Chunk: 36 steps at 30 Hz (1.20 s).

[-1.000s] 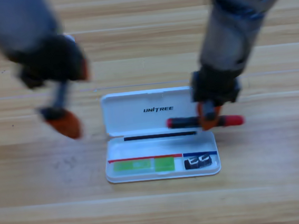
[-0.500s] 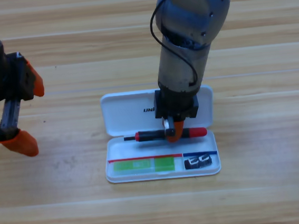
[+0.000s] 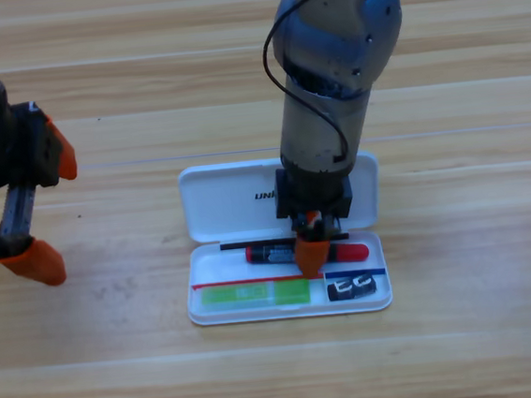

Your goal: Clean up eraser and pencils

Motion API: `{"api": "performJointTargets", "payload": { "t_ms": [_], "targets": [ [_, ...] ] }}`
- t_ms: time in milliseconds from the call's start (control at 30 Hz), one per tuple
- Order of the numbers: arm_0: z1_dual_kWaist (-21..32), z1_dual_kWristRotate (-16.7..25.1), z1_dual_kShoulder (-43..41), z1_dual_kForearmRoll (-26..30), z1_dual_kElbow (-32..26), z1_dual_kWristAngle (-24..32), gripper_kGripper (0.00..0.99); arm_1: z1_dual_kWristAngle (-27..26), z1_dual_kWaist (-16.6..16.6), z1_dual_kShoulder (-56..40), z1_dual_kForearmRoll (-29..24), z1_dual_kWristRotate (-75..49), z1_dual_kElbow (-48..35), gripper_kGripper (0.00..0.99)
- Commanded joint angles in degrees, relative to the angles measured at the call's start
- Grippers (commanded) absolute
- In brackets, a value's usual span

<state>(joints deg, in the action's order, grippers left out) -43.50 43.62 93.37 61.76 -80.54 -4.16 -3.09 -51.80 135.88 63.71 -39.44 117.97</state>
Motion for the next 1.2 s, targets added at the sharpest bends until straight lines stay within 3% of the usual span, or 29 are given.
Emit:
{"api": "performJointTargets", "payload": {
  "t_ms": [33,200,333,500,567,600,733,900,1067,1200],
  "targets": [
    [1.1,-0.4,0.2,-1.5,0.2,-1.4,0.956,-2.7,-2.4,-7.2,1.1,1.0,-4.0,0.904],
    [2.1,-0.3,0.2,-1.6,-2.3,-2.6,0.808,-8.3,-3.3,-20.3,1.2,2.3,-10.5,0.931],
    [4.9,2.1,1.4,-2.4,-5.5,-2.7,0.583,-14.0,-3.3,-31.6,-0.1,2.8,-17.4,0.963],
    [12.5,6.8,4.9,-9.7,-7.3,2.6,0.252,-18.0,-3.0,-45.5,-11.4,6.9,-31.6,0.988],
    [16.0,8.4,8.7,-11.6,-9.8,6.1,0.037,-19.4,-3.0,-49.8,-14.8,8.2,-36.3,0.988],
    [17.4,9.0,10.9,-11.7,-11.7,7.5,0.000,-20.2,-3.0,-51.3,-16.0,8.8,-38.2,0.988],
    [21.8,9.6,19.2,-11.9,-18.1,14.4,0.000,-23.9,-3.0,-55.3,-19.5,10.0,-43.8,0.988],
    [23.6,9.8,30.0,-10.6,-24.0,21.9,0.000,-25.4,-3.0,-56.3,-19.6,10.6,-45.5,0.988],
    [24.5,11.3,44.4,4.3,-40.7,32.3,0.000,-26.0,-3.0,-56.5,-19.6,11.8,-45.9,0.986],
    [24.5,11.8,47.6,7.3,-42.5,36.9,0.000,-26.4,-3.0,-56.5,-19.6,12.0,-46.3,0.986]
  ]
}}
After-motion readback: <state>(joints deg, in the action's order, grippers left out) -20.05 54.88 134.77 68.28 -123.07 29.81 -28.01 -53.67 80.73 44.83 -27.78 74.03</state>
